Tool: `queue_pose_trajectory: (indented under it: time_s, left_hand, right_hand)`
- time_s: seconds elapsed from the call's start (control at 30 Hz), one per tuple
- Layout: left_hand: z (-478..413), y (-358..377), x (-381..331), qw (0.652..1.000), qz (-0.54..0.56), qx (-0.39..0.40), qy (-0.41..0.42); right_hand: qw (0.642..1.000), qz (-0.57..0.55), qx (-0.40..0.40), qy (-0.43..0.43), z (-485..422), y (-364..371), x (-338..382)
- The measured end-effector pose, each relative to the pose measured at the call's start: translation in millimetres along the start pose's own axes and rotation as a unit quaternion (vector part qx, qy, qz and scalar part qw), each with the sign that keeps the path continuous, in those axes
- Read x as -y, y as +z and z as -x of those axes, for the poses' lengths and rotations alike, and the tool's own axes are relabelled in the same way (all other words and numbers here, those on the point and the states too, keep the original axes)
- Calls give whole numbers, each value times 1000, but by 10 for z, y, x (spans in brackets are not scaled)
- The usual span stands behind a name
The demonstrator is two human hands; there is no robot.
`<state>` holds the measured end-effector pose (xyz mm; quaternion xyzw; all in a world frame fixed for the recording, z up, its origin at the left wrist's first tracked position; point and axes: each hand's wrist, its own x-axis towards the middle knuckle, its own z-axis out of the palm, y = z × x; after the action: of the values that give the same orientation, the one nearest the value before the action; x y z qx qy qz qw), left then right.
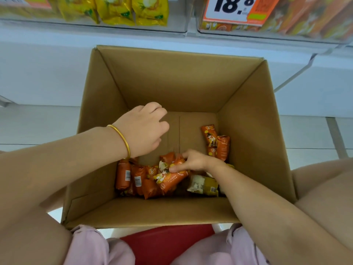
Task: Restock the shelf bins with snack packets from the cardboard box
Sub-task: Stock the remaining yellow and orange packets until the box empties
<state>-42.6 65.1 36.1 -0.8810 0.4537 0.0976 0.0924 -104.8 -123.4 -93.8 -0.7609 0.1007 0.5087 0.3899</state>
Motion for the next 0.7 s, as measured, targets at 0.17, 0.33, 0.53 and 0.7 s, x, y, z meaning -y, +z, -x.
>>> queue_pose_trajectory:
  time_s: [0.17,0.33,0.53,0.7]
  left_hand:
    - [-71,-117,138,992,82,64,-67]
    - [-190,-298,242,899,410,106,-113]
    - [-233,-495,136,816,563,120,-45]
    - [-235,-564,164,799,591,45,-102]
  right_hand:
    - [973,51,-161,-159,484,-331,414]
    - [952,71,-169,-244,1288,-604,820]
    - [936,86,-150,-307,1766,-703,1130]
    - [928,110,-176,-311,1911,-781,1180]
